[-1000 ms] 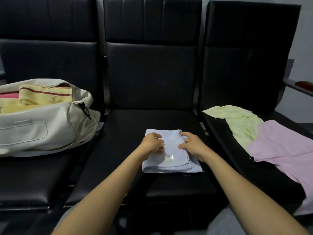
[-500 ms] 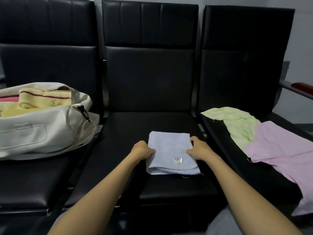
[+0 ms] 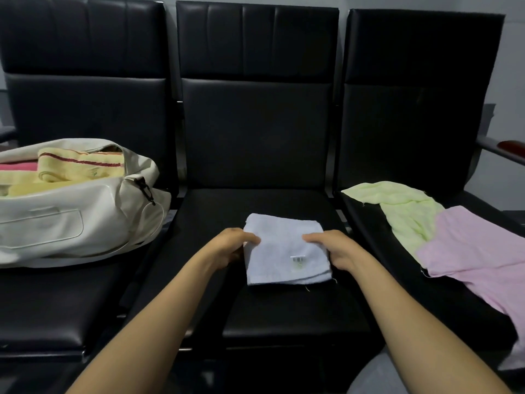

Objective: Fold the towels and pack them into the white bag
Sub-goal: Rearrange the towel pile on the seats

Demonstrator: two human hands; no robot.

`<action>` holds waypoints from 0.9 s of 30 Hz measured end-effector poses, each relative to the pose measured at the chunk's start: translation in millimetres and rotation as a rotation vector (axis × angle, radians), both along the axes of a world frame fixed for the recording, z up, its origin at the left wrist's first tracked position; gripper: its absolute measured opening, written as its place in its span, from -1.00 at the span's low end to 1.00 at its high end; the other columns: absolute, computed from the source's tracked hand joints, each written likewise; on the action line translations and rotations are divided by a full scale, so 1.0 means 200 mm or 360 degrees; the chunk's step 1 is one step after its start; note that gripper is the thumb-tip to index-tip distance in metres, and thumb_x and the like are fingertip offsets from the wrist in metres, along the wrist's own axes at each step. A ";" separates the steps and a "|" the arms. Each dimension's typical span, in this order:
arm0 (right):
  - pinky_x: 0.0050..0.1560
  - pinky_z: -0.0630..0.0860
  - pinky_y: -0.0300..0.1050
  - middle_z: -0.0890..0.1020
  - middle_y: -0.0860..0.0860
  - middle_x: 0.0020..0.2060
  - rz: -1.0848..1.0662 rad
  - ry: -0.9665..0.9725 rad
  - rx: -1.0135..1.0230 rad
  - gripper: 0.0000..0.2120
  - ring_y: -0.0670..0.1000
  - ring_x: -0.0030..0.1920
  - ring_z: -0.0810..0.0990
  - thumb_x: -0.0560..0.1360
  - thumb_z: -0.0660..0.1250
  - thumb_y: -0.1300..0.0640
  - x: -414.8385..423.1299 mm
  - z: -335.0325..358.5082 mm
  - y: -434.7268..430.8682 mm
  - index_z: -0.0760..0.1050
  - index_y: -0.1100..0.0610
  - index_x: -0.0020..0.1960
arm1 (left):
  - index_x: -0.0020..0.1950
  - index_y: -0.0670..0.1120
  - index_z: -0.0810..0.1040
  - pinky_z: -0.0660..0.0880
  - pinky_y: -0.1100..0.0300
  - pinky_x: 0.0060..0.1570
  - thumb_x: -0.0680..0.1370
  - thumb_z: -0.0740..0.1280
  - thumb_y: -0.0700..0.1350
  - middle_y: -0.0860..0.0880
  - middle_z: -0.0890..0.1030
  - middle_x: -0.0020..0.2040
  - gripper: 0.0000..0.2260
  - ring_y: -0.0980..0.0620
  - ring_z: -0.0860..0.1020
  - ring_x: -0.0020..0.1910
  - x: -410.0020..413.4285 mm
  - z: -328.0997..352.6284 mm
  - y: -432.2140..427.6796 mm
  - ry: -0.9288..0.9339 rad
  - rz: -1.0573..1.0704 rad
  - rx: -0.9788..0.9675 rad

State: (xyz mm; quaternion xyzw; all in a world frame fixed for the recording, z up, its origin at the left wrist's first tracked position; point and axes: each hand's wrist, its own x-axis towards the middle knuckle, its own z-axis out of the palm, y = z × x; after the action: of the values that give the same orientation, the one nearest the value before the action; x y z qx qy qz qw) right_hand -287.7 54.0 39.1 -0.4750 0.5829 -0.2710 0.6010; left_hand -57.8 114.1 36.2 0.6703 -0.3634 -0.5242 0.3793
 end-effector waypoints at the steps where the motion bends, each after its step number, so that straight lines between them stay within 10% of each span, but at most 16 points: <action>1: -0.05 0.61 0.00 0.69 0.17 -0.09 -0.0048 -0.0168 -0.0013 -0.74 0.14 -0.07 0.67 0.44 0.44 0.27 0.00 0.01 0.00 0.54 0.29 0.12 | 0.06 -0.14 0.51 0.49 0.10 -0.03 0.39 0.50 -0.14 -0.14 0.61 0.09 -0.69 -0.04 0.57 0.00 0.02 0.02 0.01 -0.0015 0.0026 -0.0085; 5: 0.11 0.56 0.02 0.56 0.14 0.16 0.0032 -0.0612 -0.0248 -0.17 0.12 0.14 0.60 0.43 0.36 0.46 0.02 0.03 -0.01 0.18 -0.20 0.46 | 0.33 0.19 0.30 0.44 0.23 -0.01 0.43 0.47 -0.27 -0.11 0.58 0.10 -0.38 0.06 0.55 0.06 0.10 0.08 0.08 -0.0061 0.0053 -0.0524; 10: 0.02 0.58 -0.13 0.52 0.06 0.21 0.0445 -0.0362 -0.0595 -0.42 0.06 0.20 0.55 0.34 0.43 0.47 0.08 0.09 0.07 0.55 -0.05 0.20 | 0.37 0.15 0.42 0.52 0.30 -0.07 0.42 0.47 -0.28 -0.01 0.45 0.15 -0.40 0.11 0.51 -0.03 0.16 0.09 0.16 -0.0562 -0.0165 -0.0700; 21: -0.02 0.39 -0.22 0.47 -0.02 0.18 0.0290 0.1031 -0.1095 -0.45 -0.10 0.00 0.41 0.40 0.44 0.26 0.26 0.13 0.14 0.38 0.00 0.33 | 0.41 -0.07 0.38 0.30 0.34 0.02 0.47 0.40 -0.23 0.01 0.32 0.05 -0.49 0.10 0.36 0.03 0.13 0.03 0.23 -0.1325 -0.0008 -0.0905; 27: -0.04 0.51 -0.09 0.45 -0.02 0.05 0.0380 0.1001 -0.1268 -0.71 0.01 0.05 0.52 0.38 0.41 0.19 0.21 0.14 0.18 0.48 -0.03 0.06 | 0.10 -0.07 0.57 0.28 0.35 -0.16 0.37 0.45 -0.17 0.01 0.36 -0.04 -0.69 0.06 0.38 0.00 0.18 0.05 0.26 -0.1470 0.0084 -0.0964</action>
State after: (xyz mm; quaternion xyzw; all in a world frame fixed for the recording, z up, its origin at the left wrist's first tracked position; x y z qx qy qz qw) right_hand -245.0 89.1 67.8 -0.7885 0.5286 -0.2457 0.1962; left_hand -22.2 166.1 46.7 0.7005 -0.6095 -0.0381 0.3693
